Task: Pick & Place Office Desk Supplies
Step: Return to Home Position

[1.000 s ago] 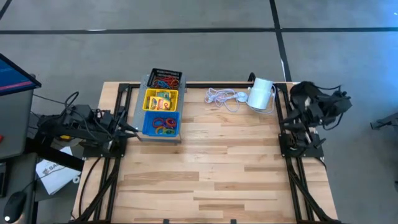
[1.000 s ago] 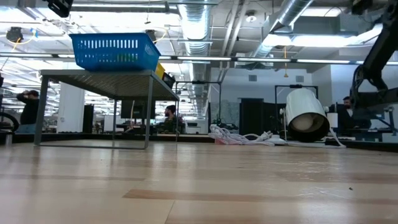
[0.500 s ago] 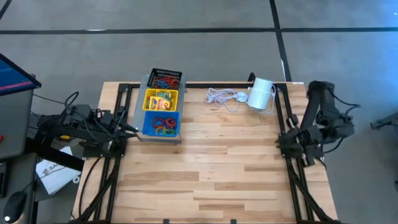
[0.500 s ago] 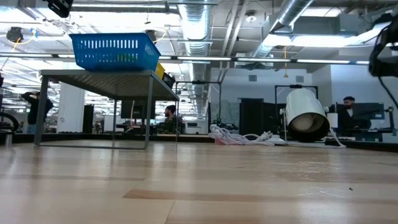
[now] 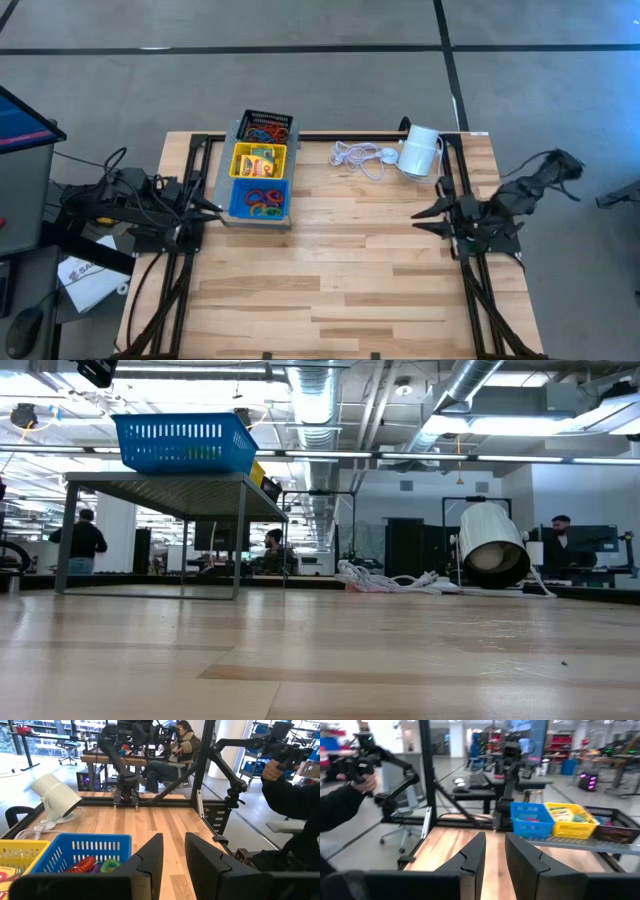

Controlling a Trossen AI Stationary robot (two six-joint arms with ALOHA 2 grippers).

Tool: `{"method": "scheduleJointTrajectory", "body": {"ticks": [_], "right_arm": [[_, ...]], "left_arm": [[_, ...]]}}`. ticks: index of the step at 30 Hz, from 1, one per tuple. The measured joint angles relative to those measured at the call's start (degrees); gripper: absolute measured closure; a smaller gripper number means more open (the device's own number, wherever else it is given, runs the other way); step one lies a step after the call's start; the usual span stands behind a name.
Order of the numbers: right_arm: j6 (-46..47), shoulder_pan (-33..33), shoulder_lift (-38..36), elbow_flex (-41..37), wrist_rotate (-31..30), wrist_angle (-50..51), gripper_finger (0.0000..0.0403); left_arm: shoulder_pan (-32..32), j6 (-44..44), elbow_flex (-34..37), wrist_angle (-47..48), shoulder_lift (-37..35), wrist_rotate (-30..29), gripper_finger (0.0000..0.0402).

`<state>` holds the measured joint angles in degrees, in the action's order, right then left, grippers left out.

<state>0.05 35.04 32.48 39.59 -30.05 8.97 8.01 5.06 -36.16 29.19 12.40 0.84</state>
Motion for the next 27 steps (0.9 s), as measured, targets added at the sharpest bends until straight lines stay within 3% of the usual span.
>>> {"method": "scheduleJointTrajectory", "body": {"ticks": [8, 17, 22, 27], "right_arm": [[1.0, -20.8, 1.3, 0.0, 26.6, 1.7, 0.0332], [0.0, -41.4, 1.6, -0.3, 48.5, 4.5, 0.0332], [0.2, -49.1, -0.2, -0.3, 56.8, 7.2, 0.0332], [0.0, -51.8, -5.1, -1.3, 54.6, 7.6, 0.0332]], "left_arm": [[0.0, 0.0, 0.0, 0.0, 0.0, 0.0, 0.0325], [0.0, 0.0, 0.0, 0.0, 0.0, 0.0, 0.0325], [0.0, 0.0, 0.0, 0.0, 0.0, 0.0, 0.0325], [0.0, 0.0, 0.0, 0.3, 0.0, 0.0, 0.0325]]}}
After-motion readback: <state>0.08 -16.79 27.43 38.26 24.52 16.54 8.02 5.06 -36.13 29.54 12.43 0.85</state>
